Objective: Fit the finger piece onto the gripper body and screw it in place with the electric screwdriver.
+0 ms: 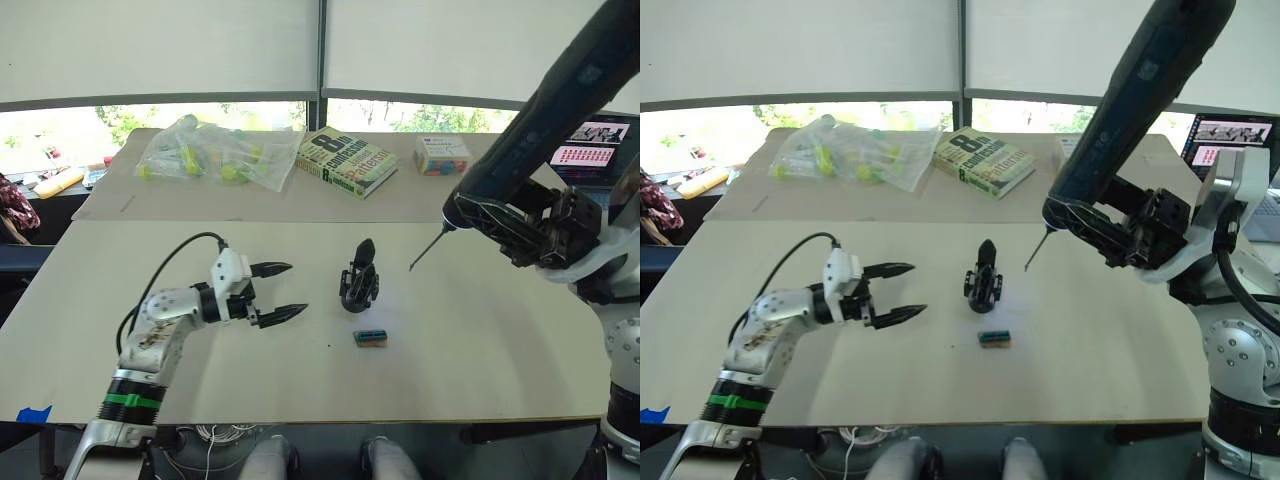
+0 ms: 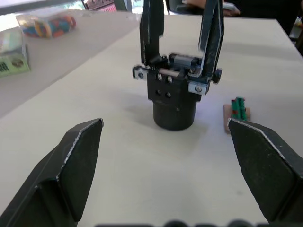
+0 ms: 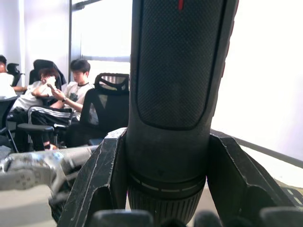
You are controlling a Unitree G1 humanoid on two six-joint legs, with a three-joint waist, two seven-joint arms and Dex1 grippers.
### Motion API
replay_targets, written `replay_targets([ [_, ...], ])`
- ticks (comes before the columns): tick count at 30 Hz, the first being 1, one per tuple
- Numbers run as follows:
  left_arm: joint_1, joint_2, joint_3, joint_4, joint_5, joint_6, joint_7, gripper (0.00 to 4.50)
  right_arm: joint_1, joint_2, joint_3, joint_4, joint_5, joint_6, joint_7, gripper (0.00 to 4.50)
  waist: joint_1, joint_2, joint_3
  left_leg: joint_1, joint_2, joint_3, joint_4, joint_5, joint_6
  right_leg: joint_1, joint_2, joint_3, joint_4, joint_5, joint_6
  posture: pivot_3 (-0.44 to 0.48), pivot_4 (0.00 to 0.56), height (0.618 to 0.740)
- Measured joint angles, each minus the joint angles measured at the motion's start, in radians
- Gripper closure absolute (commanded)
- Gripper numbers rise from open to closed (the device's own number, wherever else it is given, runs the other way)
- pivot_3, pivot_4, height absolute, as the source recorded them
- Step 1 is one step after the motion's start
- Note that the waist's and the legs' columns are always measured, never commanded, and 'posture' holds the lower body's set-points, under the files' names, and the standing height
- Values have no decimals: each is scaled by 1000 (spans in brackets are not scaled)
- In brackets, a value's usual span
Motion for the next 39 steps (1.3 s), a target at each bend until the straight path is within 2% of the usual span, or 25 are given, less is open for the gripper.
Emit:
replay_targets([
  [7,-68,-84,-88,94,86,7,61,40,-102,0,39,4,27,47,-21,2550,1,0,0,-1,0,0,0,0,0,-1,0,-1,1,0,0,0,150,740],
  [15,-147,-211,-155,227,162,3,116,40,-135,2,71,6,35,70,-25,2550,0,-1,1,-3,0,-1,1,0,0,-2,0,-1,1,0,0,0,150,740],
  [21,-191,-252,-155,302,166,5,123,40,-134,1,73,6,35,72,-25,2550,-1,-1,1,-3,0,-1,1,0,0,-2,0,-1,1,0,0,0,150,740],
  [30,-229,-258,-167,366,201,-1,111,40,-119,-5,72,3,35,80,-26,2550,0,-1,1,-3,0,-1,1,0,0,-2,0,-1,1,0,0,0,150,740],
  [33,-236,-263,-168,376,206,-1,113,890,-116,-5,72,1,35,80,-30,2550,1,-1,1,-3,0,-1,1,0,0,-2,0,-1,1,0,0,0,150,740],
  [36,-237,-268,-164,381,205,-2,118,2190,-108,-5,71,1,34,80,-32,2550,1,-1,1,-3,0,-1,1,0,0,-2,0,-1,1,0,0,0,150,740],
  [39,-241,-268,-162,394,204,-15,108,2214,-106,-6,71,1,34,80,-32,2550,1,-1,1,-3,0,-1,1,0,0,-2,0,-1,1,0,0,0,150,740],
])
